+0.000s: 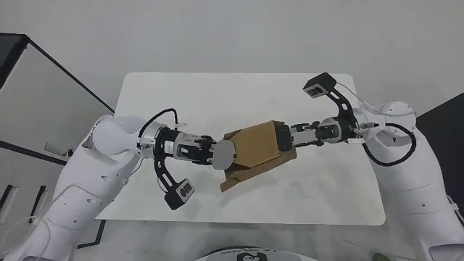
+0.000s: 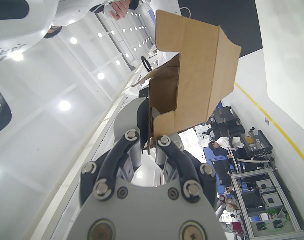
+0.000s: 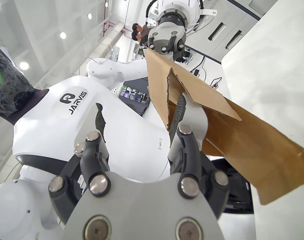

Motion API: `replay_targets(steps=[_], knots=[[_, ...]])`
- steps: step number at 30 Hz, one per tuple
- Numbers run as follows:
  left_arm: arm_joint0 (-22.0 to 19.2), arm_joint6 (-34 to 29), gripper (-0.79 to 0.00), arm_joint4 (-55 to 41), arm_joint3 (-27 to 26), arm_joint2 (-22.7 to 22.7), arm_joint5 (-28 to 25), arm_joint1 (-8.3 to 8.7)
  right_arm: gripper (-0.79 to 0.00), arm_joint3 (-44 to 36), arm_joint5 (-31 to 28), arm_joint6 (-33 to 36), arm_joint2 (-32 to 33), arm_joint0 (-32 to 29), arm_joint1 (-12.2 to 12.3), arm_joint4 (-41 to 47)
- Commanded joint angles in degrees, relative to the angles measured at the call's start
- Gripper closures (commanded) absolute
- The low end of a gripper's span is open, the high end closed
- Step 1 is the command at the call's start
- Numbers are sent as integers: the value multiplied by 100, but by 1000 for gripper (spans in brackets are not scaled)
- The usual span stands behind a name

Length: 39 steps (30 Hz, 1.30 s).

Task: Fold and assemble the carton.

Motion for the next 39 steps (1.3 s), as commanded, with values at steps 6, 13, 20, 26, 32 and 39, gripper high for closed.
replay_targets(steps=[6, 13, 20, 26, 32, 39], knots=[[16, -65, 0, -23, -12, 12, 33, 1, -376, 76, -14, 8, -155, 82, -28, 59], [25, -61, 0, -41, -7, 34, 34, 3, -351, 191, -77, -11, -276, 119, -53, 62], [2, -65, 0, -5, -12, 110, 35, -3, -329, 205, -136, -46, -413, 160, -77, -49], [-22, -100, 0, 23, -1, 144, 41, -7, -286, 199, -184, -112, -529, 178, -100, -99], [-34, -87, 0, 42, 1, 163, 17, -4, -203, 191, -206, -154, -592, 201, -116, -112], [-53, -80, 0, 76, 18, 169, 20, 1, 0, 209, -174, -220, -621, 230, -116, -315]])
